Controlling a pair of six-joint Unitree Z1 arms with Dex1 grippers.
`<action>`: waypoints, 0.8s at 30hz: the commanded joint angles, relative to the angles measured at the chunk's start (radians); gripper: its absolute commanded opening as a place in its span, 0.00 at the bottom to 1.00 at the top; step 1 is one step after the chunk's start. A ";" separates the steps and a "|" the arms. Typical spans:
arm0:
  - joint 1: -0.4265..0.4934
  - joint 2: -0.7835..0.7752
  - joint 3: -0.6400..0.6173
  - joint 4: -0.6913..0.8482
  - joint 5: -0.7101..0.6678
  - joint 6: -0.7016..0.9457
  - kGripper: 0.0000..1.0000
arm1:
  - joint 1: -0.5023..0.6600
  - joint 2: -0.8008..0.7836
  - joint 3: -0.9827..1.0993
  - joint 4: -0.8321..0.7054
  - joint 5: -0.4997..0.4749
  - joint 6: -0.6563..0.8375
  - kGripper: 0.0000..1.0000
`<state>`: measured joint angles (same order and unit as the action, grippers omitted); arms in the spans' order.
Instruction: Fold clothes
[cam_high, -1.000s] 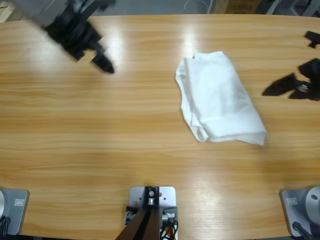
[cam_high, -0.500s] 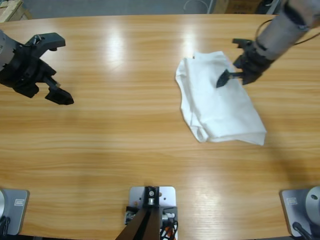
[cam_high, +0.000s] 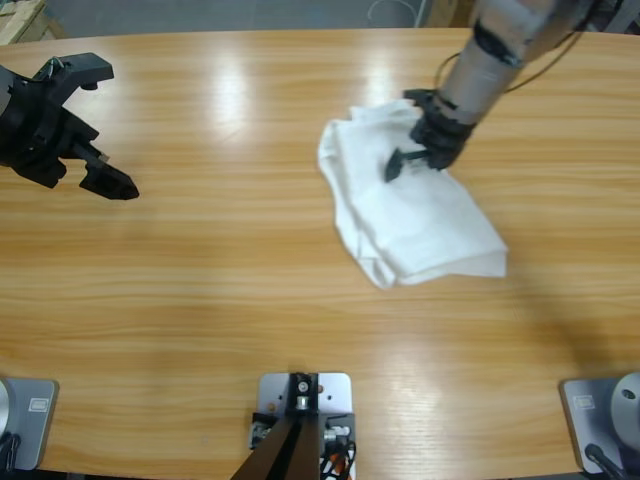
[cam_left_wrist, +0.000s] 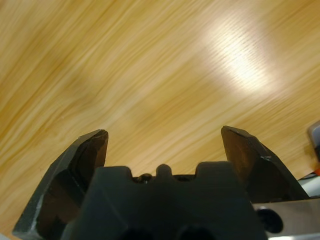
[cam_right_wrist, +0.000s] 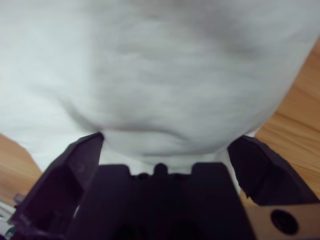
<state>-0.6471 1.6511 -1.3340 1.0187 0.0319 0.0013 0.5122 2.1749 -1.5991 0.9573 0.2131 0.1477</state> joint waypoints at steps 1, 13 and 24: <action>0.024 -0.050 0.049 -0.013 0.013 -0.011 0.89 | 0.182 0.231 -0.374 0.215 0.040 0.039 0.99; 0.036 -0.113 0.078 -0.014 0.028 -0.023 0.89 | 0.276 0.542 -1.206 0.655 0.053 0.051 0.99; -0.069 -0.048 0.068 -0.058 -0.011 -0.019 0.89 | -0.023 -0.019 -0.536 0.521 -0.137 -0.002 0.99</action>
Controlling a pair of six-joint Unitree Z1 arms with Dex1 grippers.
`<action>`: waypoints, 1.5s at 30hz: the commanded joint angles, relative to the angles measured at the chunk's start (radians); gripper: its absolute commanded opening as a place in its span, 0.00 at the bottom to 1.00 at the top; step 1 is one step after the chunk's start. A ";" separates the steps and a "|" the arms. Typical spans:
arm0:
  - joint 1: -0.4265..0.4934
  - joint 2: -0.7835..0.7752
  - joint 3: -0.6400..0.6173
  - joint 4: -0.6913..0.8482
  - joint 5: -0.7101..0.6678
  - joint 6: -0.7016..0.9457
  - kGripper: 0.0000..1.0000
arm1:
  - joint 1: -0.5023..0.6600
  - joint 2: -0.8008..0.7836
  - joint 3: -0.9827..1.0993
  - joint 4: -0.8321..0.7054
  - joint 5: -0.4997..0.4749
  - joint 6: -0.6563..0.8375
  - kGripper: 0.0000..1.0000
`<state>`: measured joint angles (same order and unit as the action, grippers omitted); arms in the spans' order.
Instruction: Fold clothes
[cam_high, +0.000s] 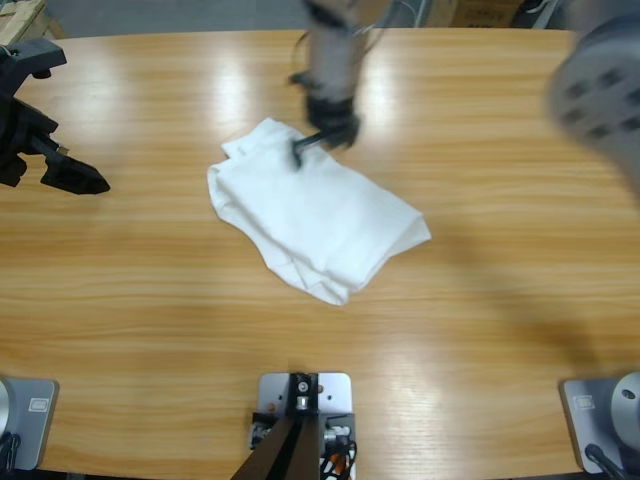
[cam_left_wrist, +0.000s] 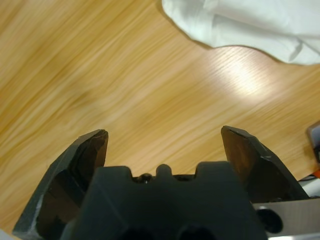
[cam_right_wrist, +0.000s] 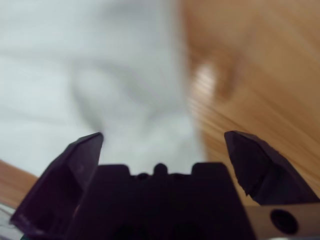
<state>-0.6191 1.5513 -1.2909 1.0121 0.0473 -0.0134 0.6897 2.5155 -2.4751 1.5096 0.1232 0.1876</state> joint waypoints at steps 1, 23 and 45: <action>-0.134 0.076 0.023 -0.080 -0.028 -0.002 0.89 | -0.211 -0.396 0.403 -0.046 -0.050 -0.045 0.99; -0.333 0.744 -0.609 -0.028 -0.026 -0.108 0.88 | -0.285 -0.903 0.955 -0.135 0.027 -0.033 1.00; -0.351 0.877 -0.605 0.036 -0.019 -0.229 0.88 | -0.354 -0.916 0.875 -0.089 0.042 -0.073 1.00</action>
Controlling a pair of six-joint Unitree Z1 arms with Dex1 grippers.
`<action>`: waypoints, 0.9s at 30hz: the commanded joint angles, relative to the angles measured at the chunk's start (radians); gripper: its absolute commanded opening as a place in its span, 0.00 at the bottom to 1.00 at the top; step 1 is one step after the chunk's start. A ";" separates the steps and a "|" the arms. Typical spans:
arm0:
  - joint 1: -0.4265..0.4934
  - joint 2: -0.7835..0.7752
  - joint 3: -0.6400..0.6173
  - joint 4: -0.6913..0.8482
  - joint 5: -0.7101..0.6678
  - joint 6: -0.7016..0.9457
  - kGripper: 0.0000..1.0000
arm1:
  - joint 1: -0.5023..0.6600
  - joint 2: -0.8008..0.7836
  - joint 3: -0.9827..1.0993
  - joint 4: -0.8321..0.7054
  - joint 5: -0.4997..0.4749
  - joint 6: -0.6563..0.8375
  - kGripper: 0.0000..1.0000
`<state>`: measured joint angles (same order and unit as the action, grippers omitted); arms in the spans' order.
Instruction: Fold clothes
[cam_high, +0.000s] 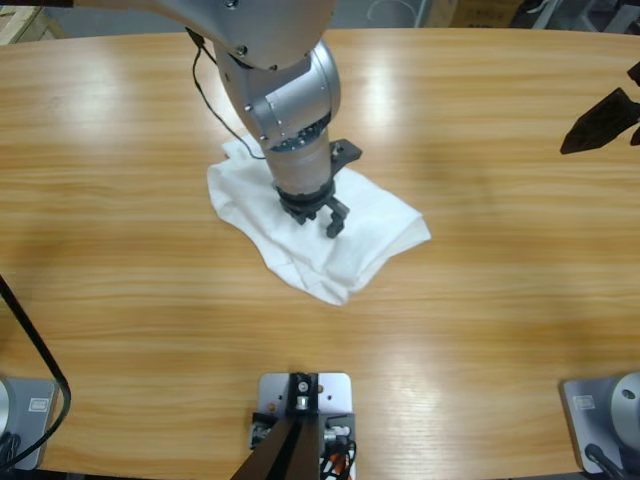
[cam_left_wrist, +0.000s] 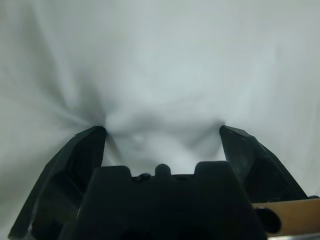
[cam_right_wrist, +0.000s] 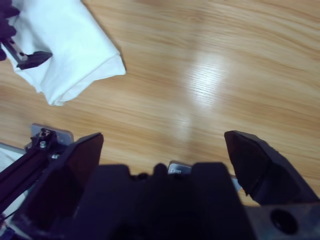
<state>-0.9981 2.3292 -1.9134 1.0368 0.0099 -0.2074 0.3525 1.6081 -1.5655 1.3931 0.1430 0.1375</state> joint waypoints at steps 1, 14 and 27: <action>0.046 0.097 0.021 0.011 0.019 -0.037 0.88 | -0.017 -0.007 -0.037 0.029 0.023 -0.024 1.00; 0.441 -0.010 0.254 -0.085 0.032 -0.009 0.88 | -0.035 0.006 -0.052 0.026 0.032 -0.038 1.00; 0.859 -0.081 0.411 -0.175 0.025 0.084 0.88 | -0.049 0.015 -0.079 0.044 0.033 -0.046 1.00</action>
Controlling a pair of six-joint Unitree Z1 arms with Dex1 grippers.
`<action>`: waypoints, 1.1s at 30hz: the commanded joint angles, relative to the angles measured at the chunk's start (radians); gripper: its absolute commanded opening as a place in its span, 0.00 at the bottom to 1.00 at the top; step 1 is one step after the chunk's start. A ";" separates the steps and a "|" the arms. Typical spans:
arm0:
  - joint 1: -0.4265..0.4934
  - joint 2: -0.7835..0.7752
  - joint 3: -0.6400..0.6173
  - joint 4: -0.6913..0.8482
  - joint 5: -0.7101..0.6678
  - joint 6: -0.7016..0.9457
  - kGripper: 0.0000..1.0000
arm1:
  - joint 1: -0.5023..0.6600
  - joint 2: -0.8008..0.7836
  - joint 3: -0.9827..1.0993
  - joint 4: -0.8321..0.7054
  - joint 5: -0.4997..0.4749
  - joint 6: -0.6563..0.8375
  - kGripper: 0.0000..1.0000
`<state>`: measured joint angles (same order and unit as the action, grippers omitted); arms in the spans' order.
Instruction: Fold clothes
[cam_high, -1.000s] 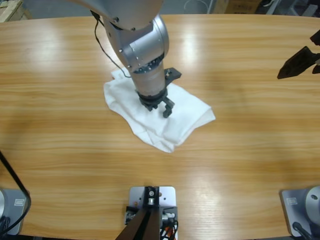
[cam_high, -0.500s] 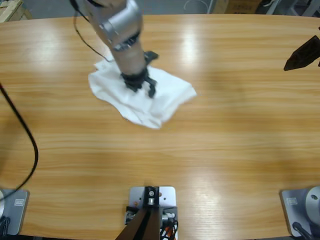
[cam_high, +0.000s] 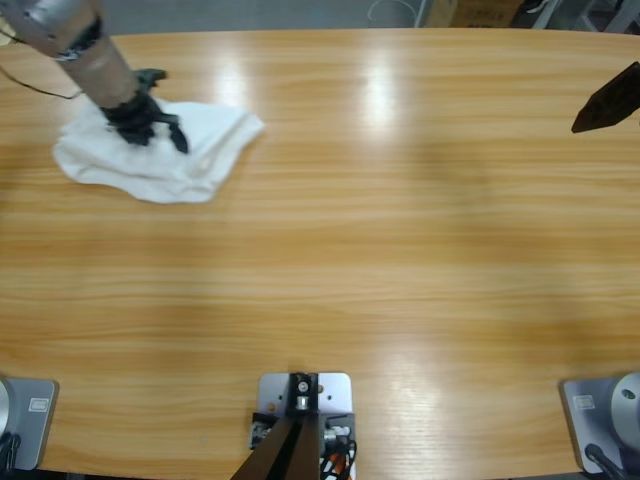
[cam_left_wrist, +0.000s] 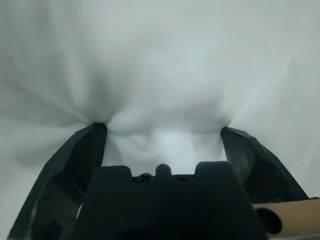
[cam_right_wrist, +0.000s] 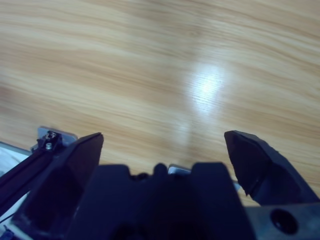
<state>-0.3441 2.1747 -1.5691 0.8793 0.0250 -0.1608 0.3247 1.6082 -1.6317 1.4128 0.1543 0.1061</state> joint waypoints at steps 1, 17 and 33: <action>0.226 0.077 0.064 -0.017 0.010 0.037 0.88 | -0.025 0.014 -0.016 0.028 0.022 -0.017 1.00; 0.415 0.189 -0.160 0.057 -0.127 0.088 0.88 | -0.060 0.060 -0.162 0.114 0.021 -0.041 1.00; 0.274 -0.303 0.356 -0.226 -0.191 0.106 0.89 | -0.054 -0.014 -0.081 0.062 0.062 -0.046 1.00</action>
<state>0.0200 2.1450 -1.5873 0.8629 -0.0953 -0.0740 0.2806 1.6355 -1.8051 1.5097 0.1875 0.0733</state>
